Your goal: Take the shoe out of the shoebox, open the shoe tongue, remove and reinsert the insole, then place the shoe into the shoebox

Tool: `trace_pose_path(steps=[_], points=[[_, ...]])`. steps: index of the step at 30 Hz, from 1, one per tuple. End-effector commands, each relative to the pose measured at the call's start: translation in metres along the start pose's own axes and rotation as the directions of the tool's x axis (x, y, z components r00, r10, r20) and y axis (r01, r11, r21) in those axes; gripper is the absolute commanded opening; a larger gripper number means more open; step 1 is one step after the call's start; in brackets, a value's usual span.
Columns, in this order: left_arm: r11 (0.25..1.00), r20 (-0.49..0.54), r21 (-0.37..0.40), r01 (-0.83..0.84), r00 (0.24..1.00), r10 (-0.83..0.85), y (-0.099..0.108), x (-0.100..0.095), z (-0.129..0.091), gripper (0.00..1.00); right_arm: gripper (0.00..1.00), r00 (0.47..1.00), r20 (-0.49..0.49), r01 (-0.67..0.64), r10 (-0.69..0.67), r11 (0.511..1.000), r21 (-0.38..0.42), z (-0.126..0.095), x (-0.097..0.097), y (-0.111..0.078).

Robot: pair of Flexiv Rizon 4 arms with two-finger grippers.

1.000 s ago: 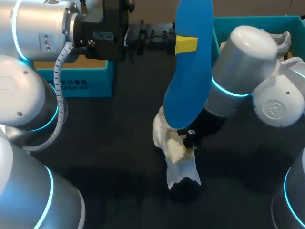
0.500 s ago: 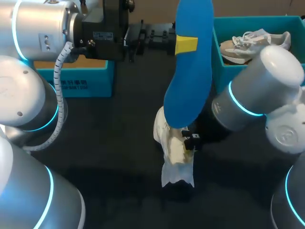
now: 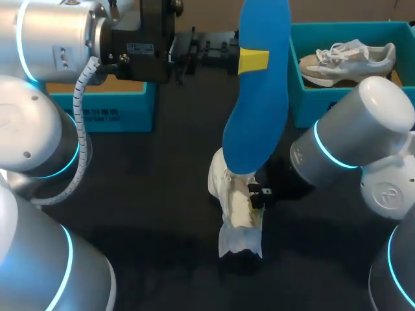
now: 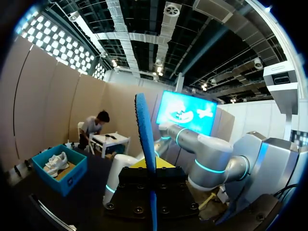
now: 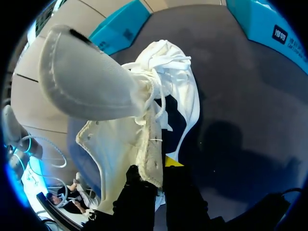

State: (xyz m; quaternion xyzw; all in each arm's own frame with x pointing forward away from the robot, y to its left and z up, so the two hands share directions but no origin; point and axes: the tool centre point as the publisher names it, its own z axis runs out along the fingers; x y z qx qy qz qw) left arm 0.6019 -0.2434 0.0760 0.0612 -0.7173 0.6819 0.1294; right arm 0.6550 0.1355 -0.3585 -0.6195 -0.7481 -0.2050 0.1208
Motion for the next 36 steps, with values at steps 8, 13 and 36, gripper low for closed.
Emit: trace_pose_path(steps=[8, 13, 36], points=[[1.0, -0.001, 0.001, -0.001, 1.0, 0.001, 0.0, 0.0, 0.0, 0.0, 0.0, 1.0, -0.013, 0.014, -0.014, 1.0, 0.024, 0.018, -0.003, 0.003], [1.0, -0.001, 0.001, -0.001, 1.0, 0.001, 0.0, 0.0, 0.0, 0.0, 0.0, 1.0, -0.019, 0.012, -0.011, 0.999, 0.035, 0.024, -0.005, 0.002], [1.0, -0.001, 0.001, -0.001, 1.0, 0.001, 0.0, 0.0, 0.0, 0.0, 1.0, 0.995, -0.059, -0.078, 0.079, 0.997, 0.017, 0.025, -0.001, -0.003]])
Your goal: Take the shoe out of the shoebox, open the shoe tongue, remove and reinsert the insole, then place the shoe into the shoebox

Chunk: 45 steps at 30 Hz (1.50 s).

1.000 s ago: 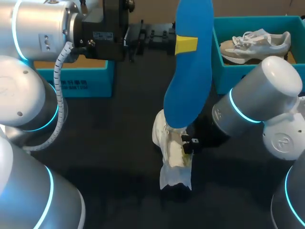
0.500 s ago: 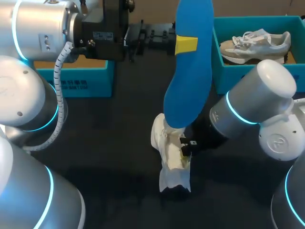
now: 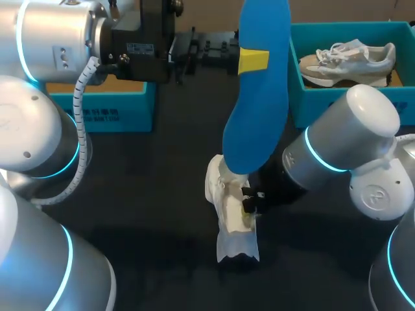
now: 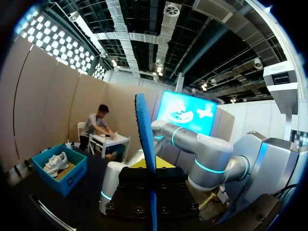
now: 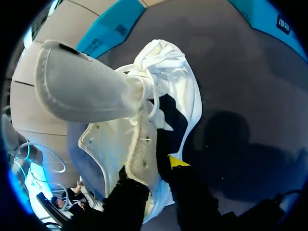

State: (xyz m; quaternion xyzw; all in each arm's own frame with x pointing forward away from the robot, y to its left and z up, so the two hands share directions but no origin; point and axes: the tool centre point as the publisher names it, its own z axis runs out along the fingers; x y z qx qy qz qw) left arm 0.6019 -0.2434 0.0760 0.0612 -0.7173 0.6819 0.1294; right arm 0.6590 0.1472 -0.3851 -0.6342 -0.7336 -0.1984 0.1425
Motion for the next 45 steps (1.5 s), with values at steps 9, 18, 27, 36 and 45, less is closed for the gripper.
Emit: trace_pose_path(steps=[9, 18, 27, 36, 45], points=[[1.0, -0.001, 0.001, -0.001, 1.0, 0.001, 0.0, 0.0, 0.0, 0.0, 1.0, 0.976, -0.196, -0.104, 0.097, 0.994, -0.027, -0.05, -0.001, -0.009], [1.0, -0.001, 0.001, -0.001, 1.0, 0.001, 0.0, 0.0, 0.0, 0.0, 1.0, 0.922, -0.347, -0.187, 0.173, 0.982, -0.006, -0.069, -0.007, -0.006], [1.0, -0.001, 0.001, -0.001, 1.0, 0.001, 0.0, 0.0, 0.0, 0.0, 1.0, 0.896, -0.407, -0.189, 0.177, 0.982, 0.012, -0.075, -0.009, -0.001], [1.0, -0.001, 0.001, -0.001, 1.0, 0.001, 0.0, 0.0, 0.0, 0.0, 1.0, 0.787, -0.594, -0.18, 0.167, 0.983, 0.037, -0.123, -0.011, 0.025], [1.0, -0.001, 0.001, -0.001, 1.0, 0.001, 0.0, 0.0, 0.0, 0.0, 1.0, 0.698, -0.698, -0.19, 0.159, 0.981, 0.034, -0.156, -0.013, 0.043]])
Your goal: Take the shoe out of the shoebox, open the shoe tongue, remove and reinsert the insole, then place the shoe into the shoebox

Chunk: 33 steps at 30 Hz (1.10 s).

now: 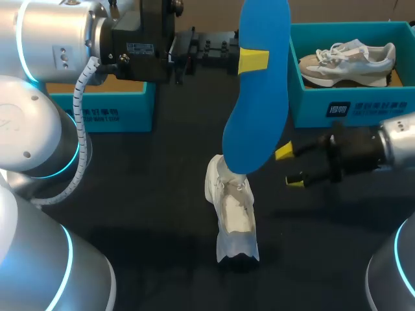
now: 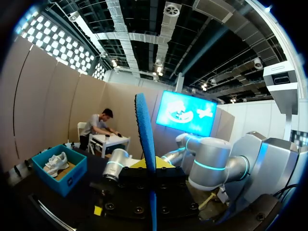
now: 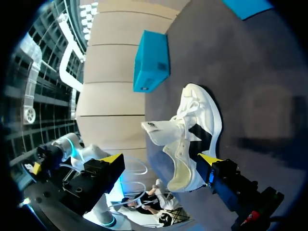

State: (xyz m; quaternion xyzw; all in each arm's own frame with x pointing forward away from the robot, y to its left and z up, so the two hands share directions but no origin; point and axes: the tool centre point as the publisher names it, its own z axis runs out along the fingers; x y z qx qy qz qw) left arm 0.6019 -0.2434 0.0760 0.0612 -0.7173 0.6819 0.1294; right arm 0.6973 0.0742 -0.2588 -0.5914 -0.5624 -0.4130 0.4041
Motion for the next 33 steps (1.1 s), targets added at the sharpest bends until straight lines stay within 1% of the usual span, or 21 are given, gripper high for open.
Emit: trace_pose_path(steps=[1, 3, 15, 16, 18, 22, 24, 28, 33], points=[[1.0, -0.001, 0.001, -0.001, 1.0, 0.001, 0.0, 0.0, 0.0, 0.0, 1.0, 0.999, -0.048, 0.01, -0.01, 1.0, 0.003, -0.012, 0.012, 0.001], [1.0, -0.001, 0.001, -0.001, 1.0, 0.001, 0.0, 0.0, 0.0, 0.0, 1.0, 0.995, -0.105, -0.004, 0.005, 1.0, 0.007, -0.017, 0.02, 0.004], [1.0, -0.001, 0.001, -0.001, 1.0, 0.001, 0.0, 0.0, 0.0, 0.0, 1.0, 0.995, -0.105, -0.004, 0.005, 1.0, 0.007, -0.017, 0.02, 0.004], [1.0, -0.001, 0.001, -0.001, 1.0, 0.001, 0.0, 0.0, 0.0, 0.0, 1.0, 0.992, -0.122, -0.012, 0.015, 1.0, 0.024, -0.015, 0.024, 0.005], [1.0, -0.001, 0.001, -0.001, 1.0, 0.001, 0.0, 0.0, 0.0, 0.0, 1.0, 0.995, -0.101, -0.013, 0.015, 1.0, 0.023, -0.013, 0.037, 0.008], [1.0, -0.001, 0.001, -0.001, 1.0, 0.001, 0.0, 0.0, 0.0, 0.0, 1.0, 0.989, -0.147, -0.003, 0.012, 0.998, 0.062, -0.017, 0.068, 0.013], [1.0, -0.001, 0.001, -0.001, 1.0, 0.001, 0.0, 0.0, 0.0, 0.0, 1.0, 0.987, -0.16, -0.007, 0.019, 0.997, 0.074, -0.017, 0.079, 0.014], [1.0, -0.001, 0.001, -0.001, 1.0, 0.001, 0.0, 0.0, 0.0, 0.0, 1.0, 0.982, -0.183, -0.028, 0.046, 0.995, 0.098, -0.012, 0.093, 0.013], [1.0, -0.001, 0.001, -0.001, 1.0, 0.001, 0.0, 0.0, 0.0, 0.0, 1.0, 0.976, -0.209, -0.042, 0.06, 0.995, 0.092, -0.005, 0.101, 0.013]])
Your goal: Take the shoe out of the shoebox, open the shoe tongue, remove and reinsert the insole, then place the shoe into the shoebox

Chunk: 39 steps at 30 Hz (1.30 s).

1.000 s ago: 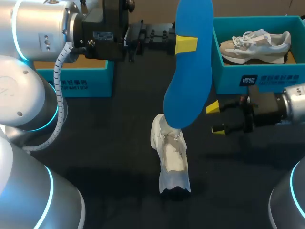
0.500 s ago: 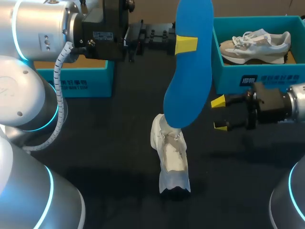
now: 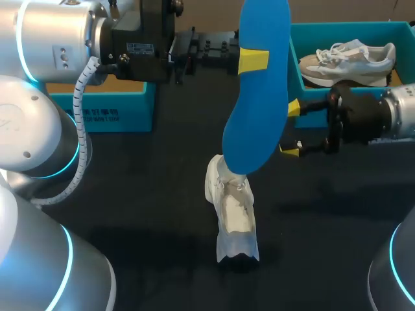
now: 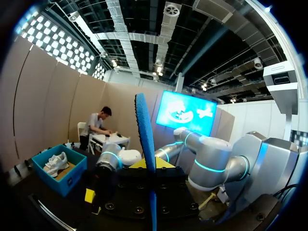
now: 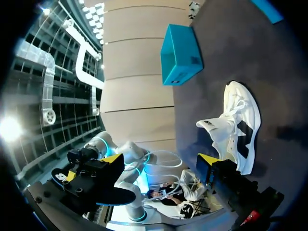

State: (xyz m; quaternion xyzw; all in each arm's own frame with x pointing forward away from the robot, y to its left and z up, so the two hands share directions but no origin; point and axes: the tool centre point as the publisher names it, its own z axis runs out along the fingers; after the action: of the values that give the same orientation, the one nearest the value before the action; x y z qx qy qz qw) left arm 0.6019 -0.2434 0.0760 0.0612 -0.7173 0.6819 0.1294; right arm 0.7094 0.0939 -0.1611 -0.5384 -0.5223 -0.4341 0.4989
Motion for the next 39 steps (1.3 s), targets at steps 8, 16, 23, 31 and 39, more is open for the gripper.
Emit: trace_pose_path(steps=[8, 16, 23, 31, 39], points=[[0.999, 0.0, -0.002, -0.052, 0.999, 0.052, 0.003, -0.009, -0.003, 0.0, 1.0, 0.999, -0.035, -0.003, 0.002, 1.0, -0.027, 0.008, 0.002, 0.006], [0.909, 0.11, -0.117, -0.4, 0.904, 0.412, 0.007, -0.059, -0.017, 0.0, 1.0, 0.999, -0.035, -0.003, 0.002, 1.0, -0.027, 0.008, 0.002, 0.006], [0.822, 0.038, -0.192, -0.537, 0.832, 0.553, 0.013, -0.08, -0.022, 0.0, 1.0, 0.999, -0.035, -0.003, 0.002, 1.0, -0.027, 0.008, 0.002, 0.006], [0.822, 0.038, -0.192, -0.537, 0.832, 0.553, 0.013, -0.08, -0.022, 0.0, 1.0, 0.999, -0.035, -0.003, 0.002, 1.0, -0.027, 0.008, 0.002, 0.006], [0.683, -0.014, -0.057, -0.728, 0.685, 0.729, 0.032, -0.093, -0.024, 0.0, 1.0, 0.999, -0.035, -0.003, 0.002, 1.0, -0.027, 0.008, 0.002, 0.006]])
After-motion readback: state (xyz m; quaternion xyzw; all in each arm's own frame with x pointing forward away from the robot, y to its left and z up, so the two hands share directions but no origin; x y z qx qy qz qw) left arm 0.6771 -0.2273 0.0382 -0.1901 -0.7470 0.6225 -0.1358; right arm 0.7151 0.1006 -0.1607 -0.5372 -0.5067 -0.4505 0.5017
